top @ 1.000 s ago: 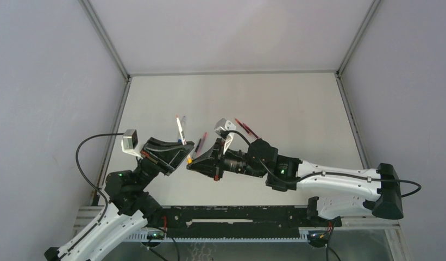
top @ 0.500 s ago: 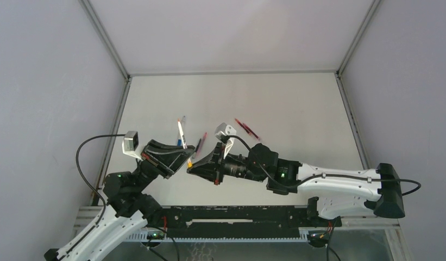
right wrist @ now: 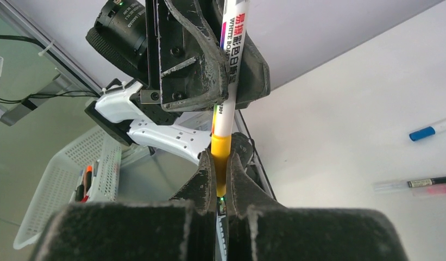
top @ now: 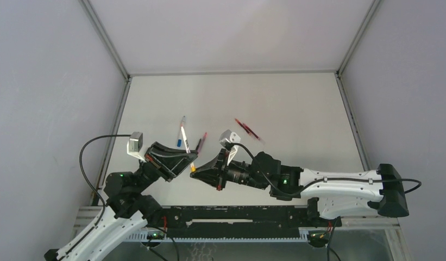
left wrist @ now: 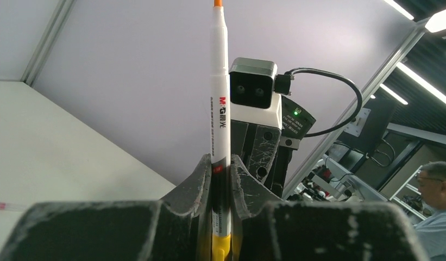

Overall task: Insert the pens into the pen caps
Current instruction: Remove the pen cap from the pen.

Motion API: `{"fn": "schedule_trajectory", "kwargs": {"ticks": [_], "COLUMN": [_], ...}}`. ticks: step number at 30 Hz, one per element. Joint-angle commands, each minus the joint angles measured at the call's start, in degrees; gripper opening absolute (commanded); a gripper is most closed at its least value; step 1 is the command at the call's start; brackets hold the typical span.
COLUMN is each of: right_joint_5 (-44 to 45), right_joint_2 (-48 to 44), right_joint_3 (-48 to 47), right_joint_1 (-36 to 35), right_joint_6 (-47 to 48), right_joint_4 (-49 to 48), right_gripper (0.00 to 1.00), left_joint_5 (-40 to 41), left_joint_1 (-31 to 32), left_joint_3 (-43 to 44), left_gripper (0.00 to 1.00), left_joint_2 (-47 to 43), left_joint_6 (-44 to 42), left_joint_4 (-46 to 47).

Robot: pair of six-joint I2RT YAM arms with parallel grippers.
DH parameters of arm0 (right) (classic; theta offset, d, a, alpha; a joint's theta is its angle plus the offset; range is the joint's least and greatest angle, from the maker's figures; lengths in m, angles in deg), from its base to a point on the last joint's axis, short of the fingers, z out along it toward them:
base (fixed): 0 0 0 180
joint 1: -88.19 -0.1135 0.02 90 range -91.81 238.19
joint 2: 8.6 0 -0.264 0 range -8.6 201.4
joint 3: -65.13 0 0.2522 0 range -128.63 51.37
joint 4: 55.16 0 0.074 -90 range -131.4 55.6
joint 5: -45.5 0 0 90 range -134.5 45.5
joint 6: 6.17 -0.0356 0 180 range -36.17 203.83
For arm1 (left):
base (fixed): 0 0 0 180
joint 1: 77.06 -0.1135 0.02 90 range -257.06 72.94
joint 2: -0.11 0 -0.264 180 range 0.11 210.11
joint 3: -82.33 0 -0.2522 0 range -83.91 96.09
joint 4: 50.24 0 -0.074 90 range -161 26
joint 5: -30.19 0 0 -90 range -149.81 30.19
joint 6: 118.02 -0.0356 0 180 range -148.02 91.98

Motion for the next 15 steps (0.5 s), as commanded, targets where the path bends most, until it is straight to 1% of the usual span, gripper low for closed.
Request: {"fn": "schedule_trajectory", "kwargs": {"ticks": [1, 9, 12, 14, 15], "right_joint_5": [-7.8, -5.6, -4.9, -3.5, -1.3], "right_joint_2": [2.5, 3.1, 3.1, 2.1, 1.0], "right_joint_3": [3.1, 6.9, 7.6, 7.5, 7.5], "right_joint_1": [-5.2, -7.4, -8.1, -8.3, -8.3], "right_joint_6": [-0.2, -2.3, -2.9, -2.4, -2.0], "right_joint_4": [10.9, 9.4, 9.5, 10.1, 10.9], "right_gripper": [0.0, 0.0, 0.0, 0.0, 0.0], "left_joint_5": [12.3, 14.5, 13.8, 13.1, 12.7], "left_joint_1": [-1.3, -1.3, -1.2, -1.3, -1.2], "left_joint_3": [6.5, 6.8, 7.3, 7.5, 7.5], "left_gripper": [0.0, 0.0, 0.0, 0.0, 0.0], "left_joint_2": [-0.9, -2.5, -2.4, -2.3, -2.4], "left_joint_6": [-1.7, -2.0, -2.5, -3.1, -3.5], "left_joint_4": [9.1, 8.6, 8.5, 7.8, 7.4]}}
